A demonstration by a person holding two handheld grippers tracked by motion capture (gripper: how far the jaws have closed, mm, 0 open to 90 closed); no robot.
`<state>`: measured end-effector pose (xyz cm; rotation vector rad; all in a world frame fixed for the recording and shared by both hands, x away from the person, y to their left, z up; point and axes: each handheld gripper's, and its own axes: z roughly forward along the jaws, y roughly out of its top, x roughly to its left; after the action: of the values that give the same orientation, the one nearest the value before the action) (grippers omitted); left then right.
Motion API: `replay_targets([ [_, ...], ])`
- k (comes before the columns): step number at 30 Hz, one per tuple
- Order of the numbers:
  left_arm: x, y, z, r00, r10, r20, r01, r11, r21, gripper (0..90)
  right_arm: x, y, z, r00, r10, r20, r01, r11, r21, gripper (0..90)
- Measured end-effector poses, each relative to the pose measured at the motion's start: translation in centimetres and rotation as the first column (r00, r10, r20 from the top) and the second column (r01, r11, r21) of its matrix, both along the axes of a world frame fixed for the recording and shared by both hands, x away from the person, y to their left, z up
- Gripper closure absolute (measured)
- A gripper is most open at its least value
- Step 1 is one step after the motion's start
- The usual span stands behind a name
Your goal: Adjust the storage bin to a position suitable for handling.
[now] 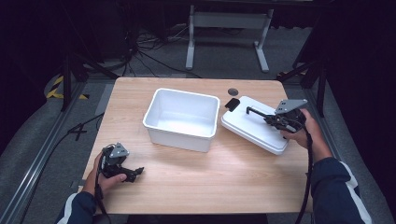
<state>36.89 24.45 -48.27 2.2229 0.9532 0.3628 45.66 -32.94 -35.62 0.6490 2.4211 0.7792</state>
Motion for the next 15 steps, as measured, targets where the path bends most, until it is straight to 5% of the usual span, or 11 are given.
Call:
replay_targets([
  [15, 0.0, 0.0, 0.0, 1.0000, 0.000, 0.001, 0.000, 1.0000, 0.000, 0.2, 0.7, -0.1, -3.2, 0.9985, -0.015, -0.053, 0.015, 0.9999, -0.005, 84.4],
])
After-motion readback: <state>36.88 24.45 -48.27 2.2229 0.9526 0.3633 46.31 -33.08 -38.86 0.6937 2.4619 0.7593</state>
